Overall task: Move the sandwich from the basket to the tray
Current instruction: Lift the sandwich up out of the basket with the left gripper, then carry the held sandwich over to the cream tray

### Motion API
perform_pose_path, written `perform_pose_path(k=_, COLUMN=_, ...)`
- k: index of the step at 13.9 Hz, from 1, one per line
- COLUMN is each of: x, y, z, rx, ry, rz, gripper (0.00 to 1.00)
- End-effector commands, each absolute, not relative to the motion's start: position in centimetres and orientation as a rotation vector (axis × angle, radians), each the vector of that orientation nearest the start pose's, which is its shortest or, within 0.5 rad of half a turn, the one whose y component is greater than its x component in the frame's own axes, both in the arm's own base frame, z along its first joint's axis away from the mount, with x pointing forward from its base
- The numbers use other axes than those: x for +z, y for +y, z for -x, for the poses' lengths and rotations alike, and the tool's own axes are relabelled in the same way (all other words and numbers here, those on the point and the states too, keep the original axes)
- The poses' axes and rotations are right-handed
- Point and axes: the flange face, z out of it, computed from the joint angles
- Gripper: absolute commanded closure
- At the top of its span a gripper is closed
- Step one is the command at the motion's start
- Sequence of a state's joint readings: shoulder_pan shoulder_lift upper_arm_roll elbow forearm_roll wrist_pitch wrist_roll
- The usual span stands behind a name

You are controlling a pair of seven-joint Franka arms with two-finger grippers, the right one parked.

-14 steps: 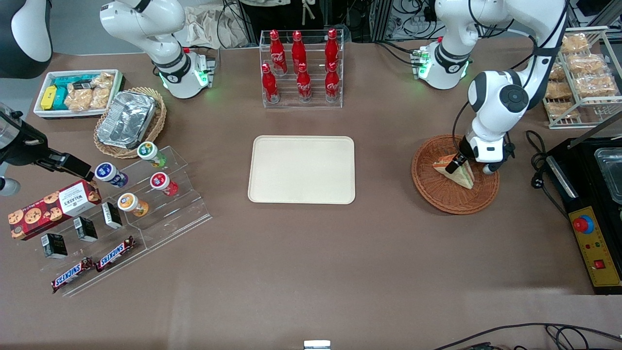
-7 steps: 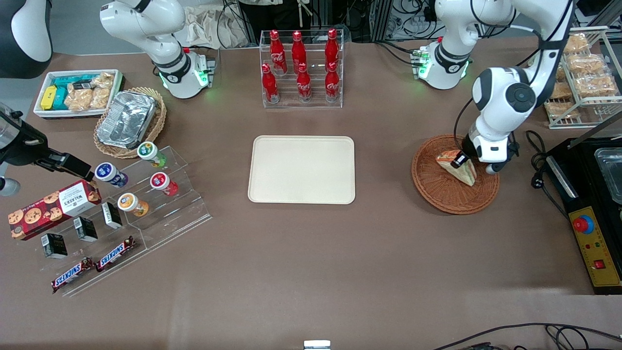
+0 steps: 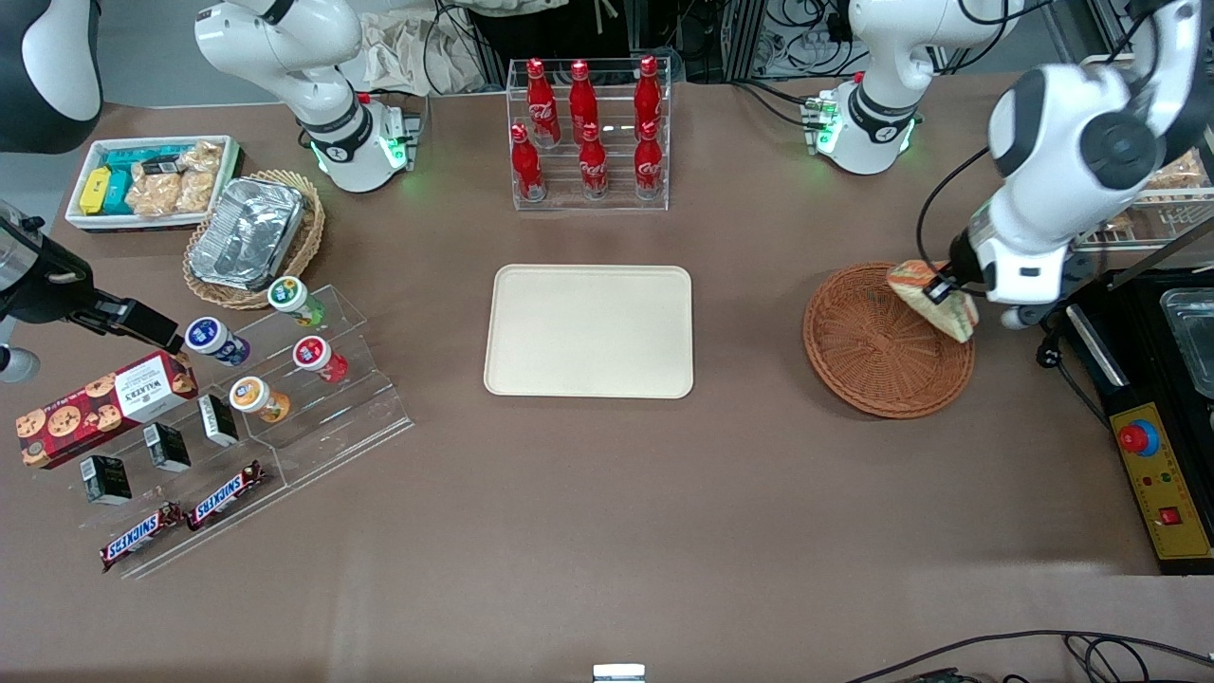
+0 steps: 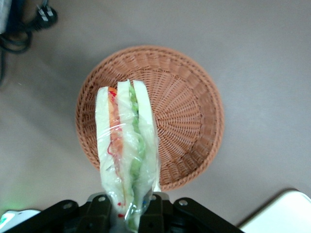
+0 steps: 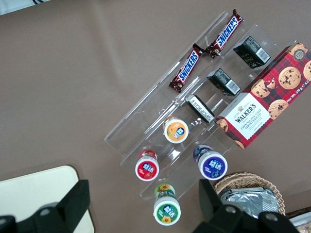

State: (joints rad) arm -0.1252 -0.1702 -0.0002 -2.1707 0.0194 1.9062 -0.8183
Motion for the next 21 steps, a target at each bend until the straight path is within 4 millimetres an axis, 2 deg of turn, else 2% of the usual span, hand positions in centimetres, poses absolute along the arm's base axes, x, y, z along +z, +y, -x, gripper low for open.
perform_pose_path(k=1, x=51.2, y=-7.3, z=-49.7, rx=0.094, ry=-0.923, rz=2.924, gripper=1.0)
perform_pose_path(k=3, x=55.4, y=-9.1, z=-49.9, rx=0.052, ry=-0.872, rz=2.949, gripper=1.0)
perform_pose_path(k=5, x=58.8, y=-12.0, z=-49.5, rx=0.01, ry=-0.804, rz=2.974, gripper=1.0)
perform_pose_path(k=7, x=59.8, y=-15.7, z=-48.5, rx=-0.009, ry=-0.716, rz=2.992, gripper=1.0)
perform_pose_path(k=9, x=59.4, y=-20.0, z=-47.0, rx=-0.013, ry=-0.602, rz=3.004, gripper=1.0)
perform_pose_path(k=11, x=57.8, y=-24.7, z=-45.2, rx=-0.002, ry=-0.537, rz=2.991, gripper=1.0)
perform_pose_path(k=16, x=52.2, y=-36.0, z=-42.0, rx=-0.018, ry=-0.488, rz=3.044, gripper=1.0)
perform_pose_path(k=18, x=48.9, y=-39.1, z=-41.7, rx=-0.001, ry=-0.47, rz=3.06, gripper=1.0)
perform_pose_path(k=21, x=43.5, y=-41.0, z=-41.2, rx=-0.017, ry=-0.446, rz=3.083, gripper=1.0)
